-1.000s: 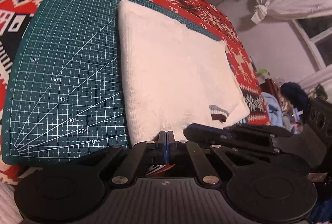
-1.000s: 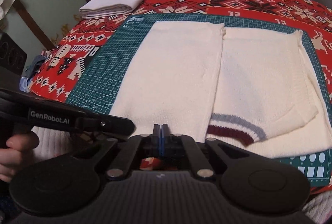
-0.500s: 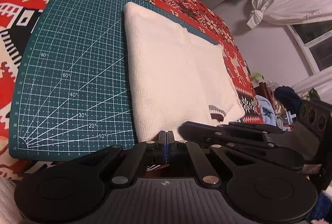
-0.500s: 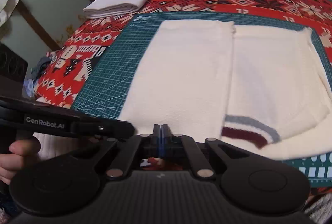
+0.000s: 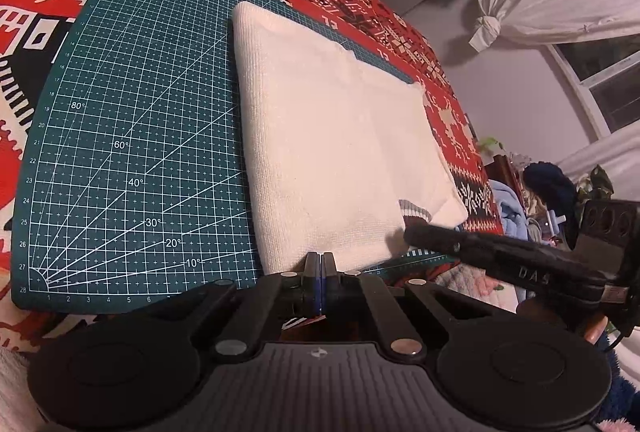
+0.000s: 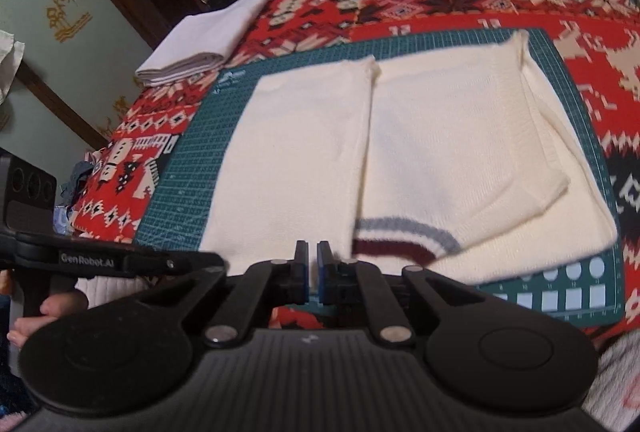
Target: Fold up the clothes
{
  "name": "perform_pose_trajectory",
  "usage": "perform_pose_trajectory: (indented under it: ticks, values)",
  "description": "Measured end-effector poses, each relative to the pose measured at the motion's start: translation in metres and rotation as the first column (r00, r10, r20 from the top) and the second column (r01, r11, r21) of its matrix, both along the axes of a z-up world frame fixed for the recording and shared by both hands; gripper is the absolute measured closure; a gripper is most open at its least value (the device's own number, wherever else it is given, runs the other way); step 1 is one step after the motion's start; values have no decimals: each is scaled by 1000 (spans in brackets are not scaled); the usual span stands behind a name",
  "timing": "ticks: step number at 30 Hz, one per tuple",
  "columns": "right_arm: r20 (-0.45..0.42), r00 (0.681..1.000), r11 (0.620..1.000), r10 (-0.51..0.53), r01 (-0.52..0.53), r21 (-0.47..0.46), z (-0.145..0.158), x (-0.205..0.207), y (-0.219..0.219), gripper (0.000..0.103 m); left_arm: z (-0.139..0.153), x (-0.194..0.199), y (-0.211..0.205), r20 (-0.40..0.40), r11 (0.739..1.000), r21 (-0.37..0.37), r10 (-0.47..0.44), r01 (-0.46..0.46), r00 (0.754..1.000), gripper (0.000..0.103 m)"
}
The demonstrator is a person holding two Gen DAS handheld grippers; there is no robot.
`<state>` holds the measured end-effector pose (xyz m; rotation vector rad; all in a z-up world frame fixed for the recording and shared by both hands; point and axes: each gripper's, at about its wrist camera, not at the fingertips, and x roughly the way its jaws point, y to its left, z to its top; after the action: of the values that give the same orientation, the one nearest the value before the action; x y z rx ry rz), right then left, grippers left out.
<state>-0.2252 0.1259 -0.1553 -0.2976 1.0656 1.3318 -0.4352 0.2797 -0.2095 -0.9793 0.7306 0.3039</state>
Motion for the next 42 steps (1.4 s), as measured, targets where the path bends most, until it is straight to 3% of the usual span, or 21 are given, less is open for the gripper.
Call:
perform_pose_trajectory:
  ticks: [6, 9, 12, 19, 22, 24, 28, 37, 42]
  values:
    - [36, 999, 999, -25, 26, -23, -18, 4, -6, 103, 9, -6, -3, 53, 1000, 25, 13, -14, 999, 100]
    - [10, 999, 999, -32, 33, -27, -20, 8, -18, 95, 18, -9, -1, 96, 997, 59, 42, -48, 994, 100]
    - [-29, 999, 999, -45, 44, -7, -14, 12, -26, 95, 14, -5, 7, 64, 994, 71, 79, -84, 995, 100]
    - [36, 993, 993, -115, 114, 33, 9, 29, -42, 93, 9, -1, 3, 12, 992, 103, 71, -72, 997, 100]
    - [92, 973, 977, -212, 208, 51, 17, 51, -63, 87, 12, -5, 0, 33, 994, 100, 47, -51, 998, 100]
    - [134, 949, 959, -284, 280, 52, 18, 67, -79, 77, 12, -7, 0, 50, 995, 89, 33, -37, 998, 100]
    - [200, 902, 922, -382, 385, 22, 7, 93, -100, 76, 11, -1, -1, 47, 998, 68, 14, -17, 999, 100]
    - [133, 885, 893, -447, 450, 6, -26, 116, -97, 76, 13, 15, -10, 0, 997, 71, -17, 17, 1000, 100]
    - [111, 893, 899, -435, 437, 11, -27, 118, -93, 95, 21, 33, -14, -8, 997, 69, -35, 36, 999, 100]
